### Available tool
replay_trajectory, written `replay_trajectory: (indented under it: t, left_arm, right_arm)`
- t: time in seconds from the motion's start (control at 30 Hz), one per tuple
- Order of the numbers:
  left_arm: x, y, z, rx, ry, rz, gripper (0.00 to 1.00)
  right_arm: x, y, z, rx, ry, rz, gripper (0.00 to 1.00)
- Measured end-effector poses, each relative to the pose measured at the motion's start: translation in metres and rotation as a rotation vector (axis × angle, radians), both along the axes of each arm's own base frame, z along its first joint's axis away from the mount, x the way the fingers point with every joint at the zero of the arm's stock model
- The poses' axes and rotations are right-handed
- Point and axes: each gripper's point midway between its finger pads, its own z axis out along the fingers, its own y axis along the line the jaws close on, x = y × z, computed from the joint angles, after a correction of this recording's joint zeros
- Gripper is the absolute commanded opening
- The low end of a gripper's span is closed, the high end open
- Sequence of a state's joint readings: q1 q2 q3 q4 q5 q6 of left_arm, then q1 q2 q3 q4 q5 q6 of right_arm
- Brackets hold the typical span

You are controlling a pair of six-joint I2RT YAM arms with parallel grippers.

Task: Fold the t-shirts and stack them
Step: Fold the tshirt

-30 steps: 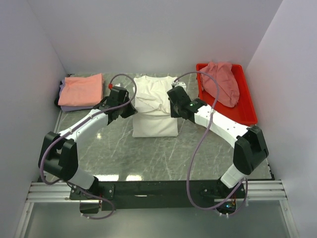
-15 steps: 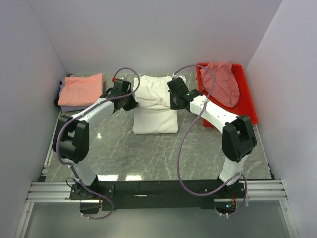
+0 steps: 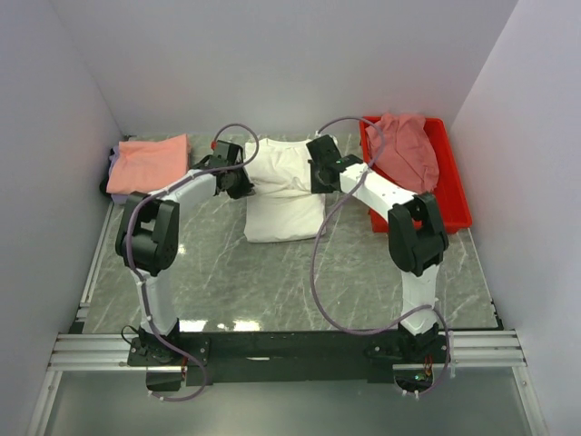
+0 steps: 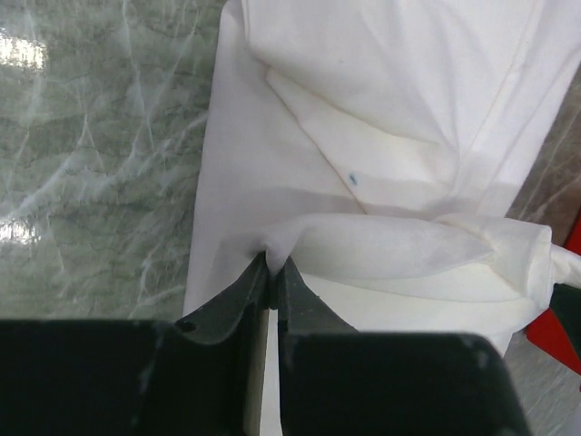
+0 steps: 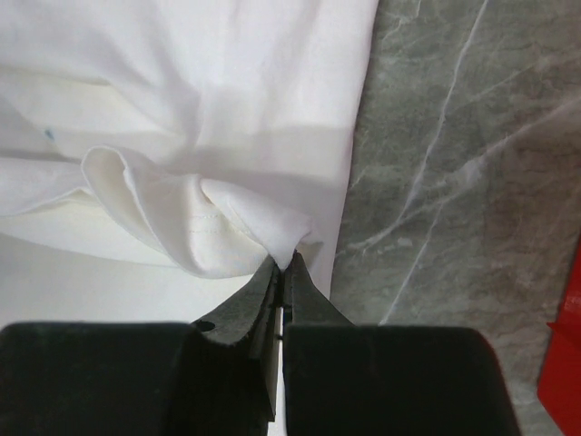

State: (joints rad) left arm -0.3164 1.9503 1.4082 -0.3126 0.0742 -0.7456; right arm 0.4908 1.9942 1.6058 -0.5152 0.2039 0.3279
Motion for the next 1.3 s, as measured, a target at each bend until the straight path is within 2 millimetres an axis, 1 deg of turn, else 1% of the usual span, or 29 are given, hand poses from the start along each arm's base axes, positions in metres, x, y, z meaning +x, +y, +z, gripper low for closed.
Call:
replay_trajectory:
  t: [0.1,0.2,0.23,0.3,0.33,0.37,0.4,0.43,0.47,0.5,0.53,0.6,0.67,0.77,0.8,0.87,0.9,0.97,1.03,1.1,1.13,1.2,1.27,1.3]
  left_arm:
    - [0.005,-0.001,-0.011,0.0,0.02,-0.005,0.13]
    - [0.01,-0.002,-0.02,0.002,0.035,-0.009,0.21]
    - [0.01,-0.001,-0.022,0.002,0.04,-0.01,0.25]
    - [0.011,-0.001,-0.025,0.003,0.045,-0.016,0.31]
    - [0.012,-0.001,-0.025,0.004,0.045,-0.021,0.4]
    - [0.014,-0.002,-0.025,0.006,0.041,-0.028,0.46]
    - [0.016,-0.002,-0.024,0.006,0.038,-0.031,0.52]
    - [0.018,-0.002,-0.023,0.005,0.034,-0.033,0.61]
    - [0.019,-0.002,-0.022,0.007,0.03,-0.037,0.68]
    - [0.019,-0.002,-0.021,0.007,0.028,-0.038,0.73]
    - [0.02,-0.003,-0.021,0.009,0.024,-0.043,0.82]
    - [0.019,-0.003,-0.019,0.011,0.021,-0.051,0.99]
    - [0.017,-0.003,-0.013,0.006,0.017,-0.053,0.99]
    - [0.01,-0.003,0.008,-0.014,-0.016,-0.059,1.0]
    - [0.006,-0.003,0.018,-0.027,-0.035,-0.064,0.99]
    - [-0.007,-0.003,0.035,-0.049,-0.062,-0.072,0.99]
    - [-0.014,-0.003,0.044,-0.061,-0.08,-0.078,0.99]
    - [-0.025,-0.007,0.057,-0.088,-0.103,-0.085,1.0]
    - [-0.038,-0.012,0.063,-0.111,-0.12,-0.101,1.0]
    - [-0.052,-0.019,0.06,-0.127,-0.115,-0.113,0.99]
    - [-0.062,-0.023,0.056,-0.135,-0.111,-0.121,0.99]
    - [-0.083,-0.029,0.043,-0.142,-0.076,-0.138,0.99]
    - [-0.104,-0.034,0.029,-0.141,-0.034,-0.153,0.99]
    - [-0.111,-0.036,0.025,-0.143,-0.024,-0.158,0.99]
  right_arm:
    - [0.005,-0.001,-0.012,-0.003,0.021,-0.005,0.0]
    - [0.01,-0.003,-0.022,-0.006,0.035,-0.014,0.0]
    - [0.011,-0.004,-0.025,-0.008,0.04,-0.019,0.0]
    - [0.014,-0.006,-0.028,-0.009,0.045,-0.024,0.01]
    - [0.015,-0.006,-0.028,-0.009,0.047,-0.027,0.06]
    - [0.019,-0.007,-0.027,-0.006,0.044,-0.031,0.1]
    - [0.022,-0.007,-0.027,-0.005,0.043,-0.033,0.16]
    - [0.026,-0.007,-0.026,-0.004,0.04,-0.035,0.3]
    - [0.03,-0.007,-0.025,-0.004,0.036,-0.038,0.39]
    - [0.032,-0.008,-0.024,-0.002,0.034,-0.04,0.5]
    - [0.033,-0.009,-0.022,-0.003,0.033,-0.041,0.6]
    - [0.034,-0.01,-0.017,-0.005,0.033,-0.036,0.67]
    - [0.035,-0.006,-0.01,0.012,0.027,-0.022,0.73]
    - [0.027,-0.003,-0.001,0.047,0.028,0.0,0.74]
    - [0.019,-0.003,0.004,0.067,0.026,0.012,0.74]
    - [-0.003,-0.002,0.012,0.113,0.04,0.042,0.75]
    - [-0.015,-0.001,0.019,0.143,0.043,0.062,0.76]
    - [-0.035,0.006,0.031,0.208,0.039,0.109,0.76]
    - [-0.044,0.015,0.041,0.259,0.03,0.154,0.77]
    - [-0.046,0.027,0.048,0.298,0.018,0.197,0.77]
    - [-0.046,0.033,0.048,0.308,0.019,0.214,0.77]
    - [-0.046,0.044,0.043,0.32,0.034,0.242,0.77]
    - [-0.039,0.054,0.037,0.332,0.047,0.26,0.77]
    - [-0.034,0.062,0.031,0.338,0.056,0.273,0.77]
